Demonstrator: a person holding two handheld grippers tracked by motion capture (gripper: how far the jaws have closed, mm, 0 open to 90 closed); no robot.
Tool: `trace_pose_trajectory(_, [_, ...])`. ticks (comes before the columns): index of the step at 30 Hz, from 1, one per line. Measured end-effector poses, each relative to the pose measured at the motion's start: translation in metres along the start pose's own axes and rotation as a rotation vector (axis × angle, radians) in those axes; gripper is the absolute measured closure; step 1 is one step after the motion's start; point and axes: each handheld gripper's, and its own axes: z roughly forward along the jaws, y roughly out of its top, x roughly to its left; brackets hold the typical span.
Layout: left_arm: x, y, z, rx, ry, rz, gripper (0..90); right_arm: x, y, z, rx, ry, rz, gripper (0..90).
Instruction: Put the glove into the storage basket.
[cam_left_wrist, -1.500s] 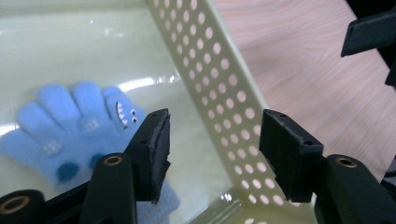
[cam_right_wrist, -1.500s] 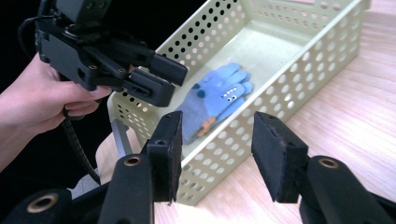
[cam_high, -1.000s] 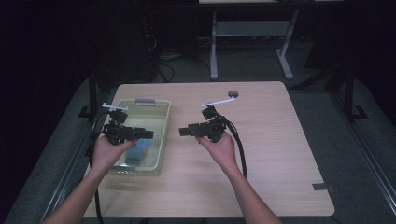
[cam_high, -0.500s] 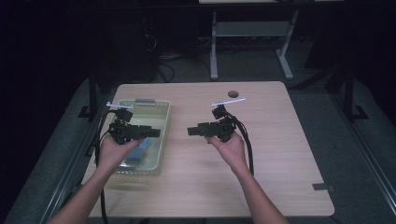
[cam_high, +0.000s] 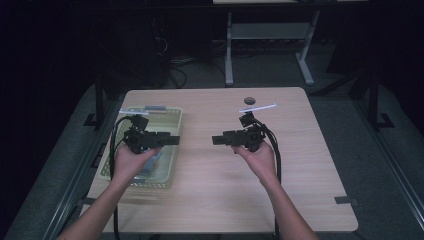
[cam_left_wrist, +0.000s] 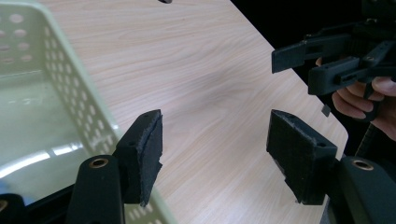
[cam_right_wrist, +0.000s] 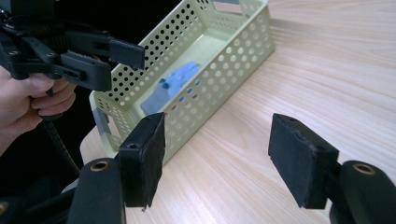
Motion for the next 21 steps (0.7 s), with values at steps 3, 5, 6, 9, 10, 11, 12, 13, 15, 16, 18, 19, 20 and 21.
trace_pose_trajectory(3, [-0.004,0.000,0.004,-0.004,-0.011,0.007,36.0,-0.003,-0.001,-0.006,-0.002,-0.006,0.004,35.7])
trace_pose_trajectory(5, [-0.006,0.001,0.006,-0.013,-0.019,0.010,35.9,-0.006,-0.003,-0.010,-0.005,-0.011,0.010,35.7])
trace_pose_trajectory(6, [-0.008,0.001,0.007,-0.017,-0.020,0.010,35.9,-0.007,-0.003,-0.012,-0.005,-0.014,0.011,35.7])
trace_pose_trajectory(9, [-0.010,0.003,0.010,-0.010,-0.030,0.015,35.6,-0.009,-0.004,-0.016,-0.006,-0.020,0.015,35.7])
trace_pose_trajectory(10, [-0.011,0.003,0.011,-0.012,-0.031,0.014,35.6,-0.009,-0.004,-0.018,-0.006,-0.024,0.017,35.7])
trace_pose_trajectory(11, [-0.012,0.003,0.012,-0.011,-0.034,0.017,35.5,-0.010,-0.005,-0.019,-0.009,-0.024,0.014,35.6])
trace_pose_trajectory(12, [-0.013,0.004,0.013,-0.012,-0.037,0.016,35.5,-0.011,-0.005,-0.021,-0.010,-0.027,0.013,35.5])
trace_pose_trajectory(13, [-0.014,0.004,0.014,-0.012,-0.038,0.017,35.5,-0.012,-0.006,-0.023,-0.009,-0.030,0.017,35.3])
trace_pose_trajectory(15, [-0.017,0.004,0.016,-0.008,-0.039,0.023,35.4,-0.014,-0.007,-0.026,-0.013,-0.040,0.022,35.3])
trace_pose_trajectory(16, [-0.018,0.004,0.017,-0.011,-0.039,0.026,35.4,-0.016,-0.008,-0.028,-0.013,-0.040,0.027,35.0])
trace_pose_trajectory(18, [-0.021,0.004,0.019,-0.017,-0.043,0.031,35.5,-0.019,-0.011,-0.032,-0.013,-0.047,0.030,35.0])
trace_pose_trajectory(19, [-0.022,0.004,0.020,-0.013,-0.048,0.029,35.4,-0.021,-0.012,-0.034,-0.016,-0.051,0.031,34.9])
trace_pose_trajectory(20, [-0.023,0.004,0.022,-0.009,-0.055,0.030,35.2,-0.022,-0.013,-0.035,-0.015,-0.053,0.034,34.9])
trace_pose_trajectory(21, [-0.024,0.004,0.023,-0.003,-0.058,0.033,34.9,-0.024,-0.015,-0.037,-0.016,-0.056,0.039,35.0])
